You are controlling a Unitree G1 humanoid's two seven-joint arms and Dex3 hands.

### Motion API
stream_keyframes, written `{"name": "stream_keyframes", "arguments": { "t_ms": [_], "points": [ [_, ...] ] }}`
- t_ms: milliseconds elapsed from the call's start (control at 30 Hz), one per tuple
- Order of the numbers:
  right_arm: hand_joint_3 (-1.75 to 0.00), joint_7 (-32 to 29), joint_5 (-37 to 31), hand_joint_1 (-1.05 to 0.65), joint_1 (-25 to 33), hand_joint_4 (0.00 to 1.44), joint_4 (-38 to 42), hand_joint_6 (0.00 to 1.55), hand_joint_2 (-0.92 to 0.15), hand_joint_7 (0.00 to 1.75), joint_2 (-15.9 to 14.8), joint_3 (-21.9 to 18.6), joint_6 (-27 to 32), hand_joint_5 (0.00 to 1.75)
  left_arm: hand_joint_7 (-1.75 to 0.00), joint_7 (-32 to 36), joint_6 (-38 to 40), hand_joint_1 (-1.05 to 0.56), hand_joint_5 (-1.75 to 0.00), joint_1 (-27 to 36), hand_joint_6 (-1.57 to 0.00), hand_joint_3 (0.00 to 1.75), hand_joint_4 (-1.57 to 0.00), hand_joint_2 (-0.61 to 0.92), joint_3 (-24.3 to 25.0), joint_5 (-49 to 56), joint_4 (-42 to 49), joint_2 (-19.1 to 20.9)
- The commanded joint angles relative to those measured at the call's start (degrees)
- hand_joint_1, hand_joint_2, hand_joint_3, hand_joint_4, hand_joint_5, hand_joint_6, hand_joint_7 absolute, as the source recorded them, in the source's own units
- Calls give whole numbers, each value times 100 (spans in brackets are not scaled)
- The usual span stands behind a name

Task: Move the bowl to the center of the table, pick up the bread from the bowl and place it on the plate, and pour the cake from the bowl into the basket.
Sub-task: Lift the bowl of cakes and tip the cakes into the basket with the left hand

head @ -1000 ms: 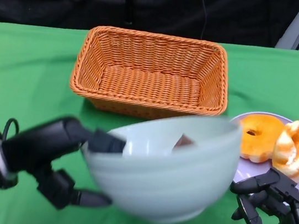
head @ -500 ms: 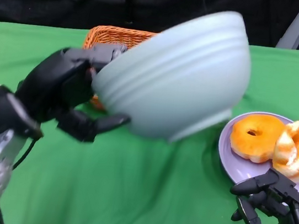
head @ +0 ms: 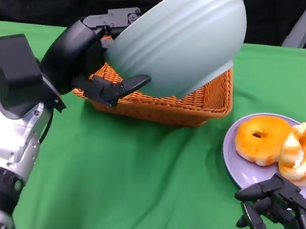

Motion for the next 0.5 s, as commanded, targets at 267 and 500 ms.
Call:
{"name": "stream_keyframes", "arguments": {
  "t_ms": [267,500],
  "points": [
    [-61,-41,7,-18,-69,65,240,64,-75,127,-49,-55,-162,157,-132,731,-61,-19,-165,-1921,-80,108,-82,55,485,419,2527,-333],
    [-61,-48,-1,-19,-70,65,287,64,-73,129,-59,-63,-172,158,-136,953,594,-23,-159,-2277,-72,86,-75,66,922,251,2945,-710]
  ]
}}
